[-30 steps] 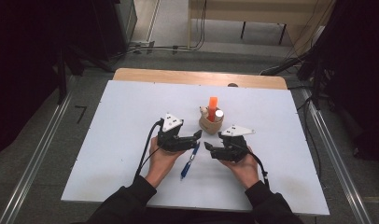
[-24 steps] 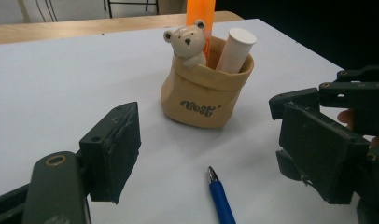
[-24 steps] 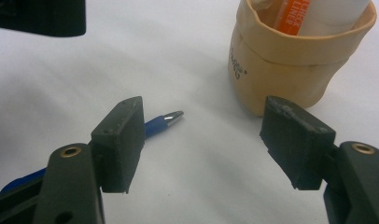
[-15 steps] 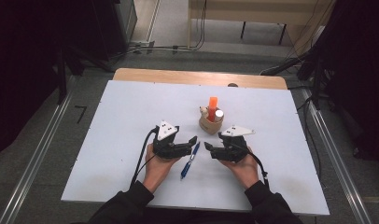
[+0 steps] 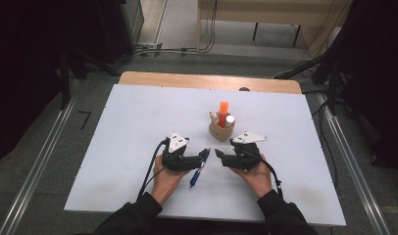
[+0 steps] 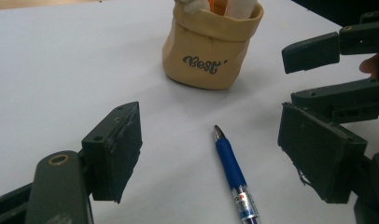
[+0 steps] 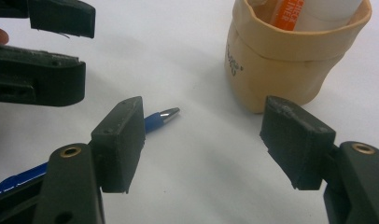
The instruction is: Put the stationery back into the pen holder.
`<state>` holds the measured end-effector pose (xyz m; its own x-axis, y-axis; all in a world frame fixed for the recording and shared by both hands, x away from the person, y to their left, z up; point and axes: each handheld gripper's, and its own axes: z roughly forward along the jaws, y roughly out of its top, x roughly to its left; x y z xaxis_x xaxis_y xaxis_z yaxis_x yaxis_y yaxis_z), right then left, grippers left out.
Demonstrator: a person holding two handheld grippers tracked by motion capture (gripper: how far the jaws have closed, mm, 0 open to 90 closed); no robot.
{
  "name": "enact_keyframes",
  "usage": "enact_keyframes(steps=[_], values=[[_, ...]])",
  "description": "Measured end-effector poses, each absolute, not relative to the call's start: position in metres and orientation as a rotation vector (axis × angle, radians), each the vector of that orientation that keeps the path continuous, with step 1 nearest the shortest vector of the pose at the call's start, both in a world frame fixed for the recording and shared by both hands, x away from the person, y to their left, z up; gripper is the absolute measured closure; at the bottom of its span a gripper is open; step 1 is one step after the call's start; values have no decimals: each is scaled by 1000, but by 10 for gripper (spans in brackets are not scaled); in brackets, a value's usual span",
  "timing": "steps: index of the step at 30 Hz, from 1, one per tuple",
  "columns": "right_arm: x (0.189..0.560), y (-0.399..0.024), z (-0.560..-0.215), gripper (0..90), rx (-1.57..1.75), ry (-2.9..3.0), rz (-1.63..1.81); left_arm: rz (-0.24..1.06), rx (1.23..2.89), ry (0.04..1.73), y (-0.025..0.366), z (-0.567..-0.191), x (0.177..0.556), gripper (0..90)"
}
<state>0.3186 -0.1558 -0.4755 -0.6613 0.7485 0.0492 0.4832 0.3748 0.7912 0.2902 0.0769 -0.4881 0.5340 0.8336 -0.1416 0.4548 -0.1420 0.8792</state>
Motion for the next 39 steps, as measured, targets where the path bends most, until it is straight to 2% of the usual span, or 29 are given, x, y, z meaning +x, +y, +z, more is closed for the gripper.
enact_keyframes(steps=[12,22,35,39], values=[[319,-157,-475,290,1082,2316,1173,476,1809,1081,72,-497,292,238],[319,-159,-475,286,1081,2304,1166,422,1891,1092,61,-504,296,304],[320,-161,-475,197,1102,2279,1156,397,1971,1089,50,-510,299,382],[320,-161,-475,194,1109,2281,1157,397,1983,1086,48,-512,300,400]])
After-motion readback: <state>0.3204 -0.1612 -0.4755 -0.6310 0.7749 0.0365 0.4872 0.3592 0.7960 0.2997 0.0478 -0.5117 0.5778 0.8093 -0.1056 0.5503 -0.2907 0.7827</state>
